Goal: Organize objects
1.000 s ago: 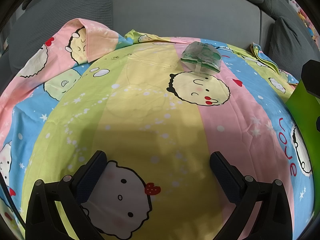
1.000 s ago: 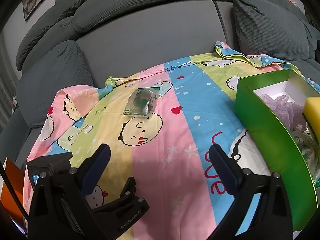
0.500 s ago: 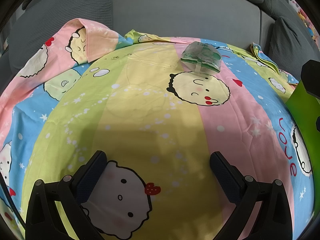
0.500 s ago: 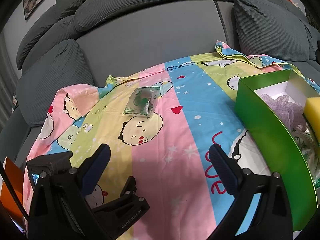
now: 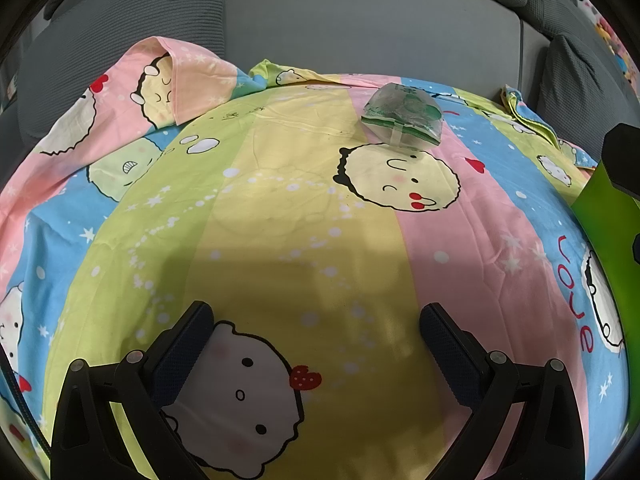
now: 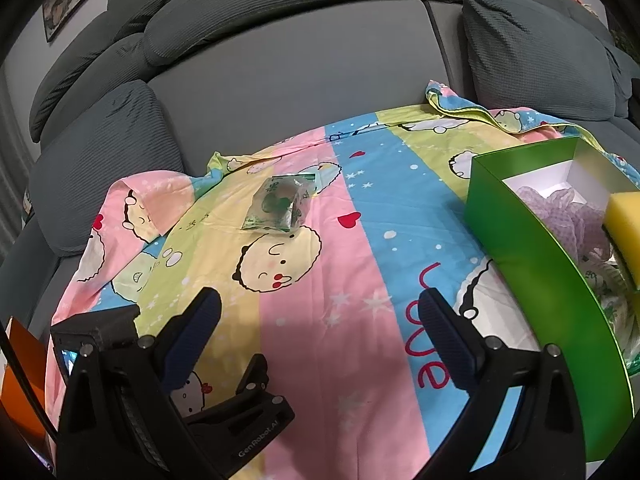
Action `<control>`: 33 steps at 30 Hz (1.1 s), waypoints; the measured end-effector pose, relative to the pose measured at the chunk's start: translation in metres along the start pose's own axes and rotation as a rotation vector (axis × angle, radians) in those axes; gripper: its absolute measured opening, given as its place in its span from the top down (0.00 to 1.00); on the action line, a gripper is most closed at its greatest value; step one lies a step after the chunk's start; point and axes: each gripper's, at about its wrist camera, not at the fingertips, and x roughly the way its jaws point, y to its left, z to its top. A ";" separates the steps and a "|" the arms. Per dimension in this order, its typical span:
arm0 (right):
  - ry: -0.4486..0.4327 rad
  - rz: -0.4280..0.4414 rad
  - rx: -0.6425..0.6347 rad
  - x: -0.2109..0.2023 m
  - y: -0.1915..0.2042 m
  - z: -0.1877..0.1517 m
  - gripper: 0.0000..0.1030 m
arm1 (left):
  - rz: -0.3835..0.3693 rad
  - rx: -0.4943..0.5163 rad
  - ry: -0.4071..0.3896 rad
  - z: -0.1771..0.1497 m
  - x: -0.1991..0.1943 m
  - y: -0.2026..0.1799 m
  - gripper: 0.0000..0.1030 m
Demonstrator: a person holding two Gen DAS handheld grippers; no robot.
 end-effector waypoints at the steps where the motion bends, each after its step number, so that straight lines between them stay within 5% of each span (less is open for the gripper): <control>1: -0.001 -0.001 -0.004 0.000 0.001 0.000 0.04 | 0.000 0.000 0.000 0.000 0.000 0.000 0.01; 33: 0.007 0.004 -0.007 0.000 0.003 -0.001 0.04 | 0.000 -0.001 0.000 0.000 0.000 0.000 0.01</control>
